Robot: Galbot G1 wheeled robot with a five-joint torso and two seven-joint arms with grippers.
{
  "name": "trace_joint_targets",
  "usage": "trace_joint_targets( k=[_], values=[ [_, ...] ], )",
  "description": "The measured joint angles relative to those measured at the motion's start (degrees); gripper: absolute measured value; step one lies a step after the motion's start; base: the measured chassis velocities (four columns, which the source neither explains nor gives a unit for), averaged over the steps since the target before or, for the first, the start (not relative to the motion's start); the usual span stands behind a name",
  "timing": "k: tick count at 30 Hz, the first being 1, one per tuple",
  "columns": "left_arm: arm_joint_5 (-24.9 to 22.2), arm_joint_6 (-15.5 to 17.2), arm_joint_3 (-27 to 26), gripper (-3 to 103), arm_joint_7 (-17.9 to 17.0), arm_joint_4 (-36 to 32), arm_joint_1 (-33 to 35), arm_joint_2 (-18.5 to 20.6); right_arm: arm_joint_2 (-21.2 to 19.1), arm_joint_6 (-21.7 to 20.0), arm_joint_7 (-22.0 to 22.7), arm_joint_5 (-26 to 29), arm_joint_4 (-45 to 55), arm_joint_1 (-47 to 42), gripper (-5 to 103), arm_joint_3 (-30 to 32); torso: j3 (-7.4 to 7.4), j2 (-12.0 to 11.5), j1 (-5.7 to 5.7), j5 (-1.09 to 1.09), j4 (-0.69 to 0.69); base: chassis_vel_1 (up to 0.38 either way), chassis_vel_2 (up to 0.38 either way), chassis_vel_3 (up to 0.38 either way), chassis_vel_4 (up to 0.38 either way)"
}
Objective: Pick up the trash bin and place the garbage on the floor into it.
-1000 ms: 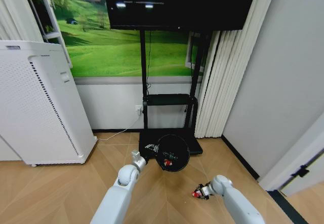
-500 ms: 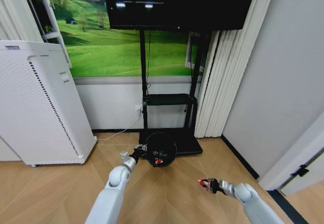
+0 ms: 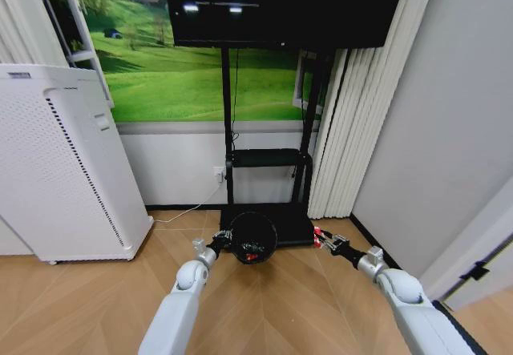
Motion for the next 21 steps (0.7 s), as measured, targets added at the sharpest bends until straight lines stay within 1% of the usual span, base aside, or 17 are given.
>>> trace_joint_targets(
  k=[3,6,7,9,10,12,14,15,16,17,18,19,20,21],
  values=[
    [-0.09,0.21,1.30,8,0.08,1.19,-0.91,-0.38,0.29,-0.91,0.07,0.96,2.34,-0.22,26,-0.80,0.00,0.01,0.00,0.01,-0.01,0.000,0.000,0.000,0.000],
    [-0.14,0.46,4.56,8,0.07,2.67,-2.68,-1.15,1.24,-1.40,0.98,1.22,6.10,-0.47,26,-3.67,0.00,0.00,0.00,0.02,0.00,0.000,0.000,0.000,0.000],
    [-0.14,0.46,4.56,8,0.07,2.67,-2.68,-1.15,1.24,-1.40,0.98,1.22,6.10,-0.47,26,-3.67,0.00,0.00,0.00,0.02,0.00,0.000,0.000,0.000,0.000],
    [-0.12,0.56,6.64,8,-0.27,3.31,-3.89,-2.35,2.35,-1.92,1.92,0.47,8.60,-0.91,26,-6.24,0.00,0.00,0.00,0.00,0.00,0.000,0.000,0.000,0.000],
    [-0.12,0.56,6.64,8,-0.27,3.31,-3.89,-2.35,2.35,-1.92,1.92,0.47,8.60,-0.91,26,-6.24,0.00,0.00,0.00,0.00,0.00,0.000,0.000,0.000,0.000],
    [-0.02,0.64,7.58,8,-0.55,3.65,-4.62,-3.38,3.39,-2.60,1.55,-1.58,9.27,-1.09,26,-7.53,0.00,0.00,0.00,0.02,-0.01,0.000,0.000,0.000,0.000],
    [-0.01,0.65,7.62,8,-0.55,3.66,-4.65,-3.43,3.44,-2.63,1.50,-1.72,9.27,-1.10,26,-7.57,0.00,0.00,0.00,0.01,-0.01,0.000,0.000,0.000,0.000],
    [0.09,0.66,7.87,8,-0.61,3.80,-4.86,-3.75,3.77,-2.93,1.18,-2.82,9.28,-1.18,23,-7.85,0.00,0.00,0.00,0.01,-0.01,0.000,0.000,0.000,0.000],
    [0.16,0.67,8.05,8,-0.63,3.90,-5.00,-3.96,3.96,-3.13,0.92,-3.46,9.28,-1.26,27,-8.07,0.00,0.00,0.00,0.01,-0.01,0.000,0.000,0.000,0.000],
    [0.16,0.67,8.05,8,-0.63,3.90,-5.00,-3.96,3.96,-3.13,0.92,-3.46,9.28,-1.26,27,-8.07,0.00,0.00,0.00,0.01,-0.01,0.000,0.000,0.000,0.000],
    [0.24,0.68,8.20,8,-0.63,3.95,-5.09,-4.10,4.14,-3.34,0.64,-4.20,9.21,-1.35,32,-8.30,0.00,0.00,0.00,0.02,-0.02,0.000,0.000,0.000,0.000],
    [0.45,0.69,8.42,8,-0.67,4.02,-5.12,-4.32,4.49,-3.14,0.59,-5.86,8.00,-1.36,37,-8.72,-0.01,0.01,0.00,-0.01,0.02,0.000,0.000,0.000,0.000],
    [0.54,0.69,8.59,8,-0.68,3.86,-5.03,-4.46,4.97,-2.28,0.62,-7.34,6.25,-1.37,43,-9.05,0.00,0.00,0.00,0.02,-0.02,0.000,0.000,0.000,0.000],
    [0.69,0.70,8.67,8,-0.68,3.34,-4.47,-4.45,5.34,-1.08,0.87,-8.86,4.41,-1.21,48,-9.03,0.00,0.00,0.00,0.05,0.00,0.000,0.000,0.000,0.000]
  ],
)
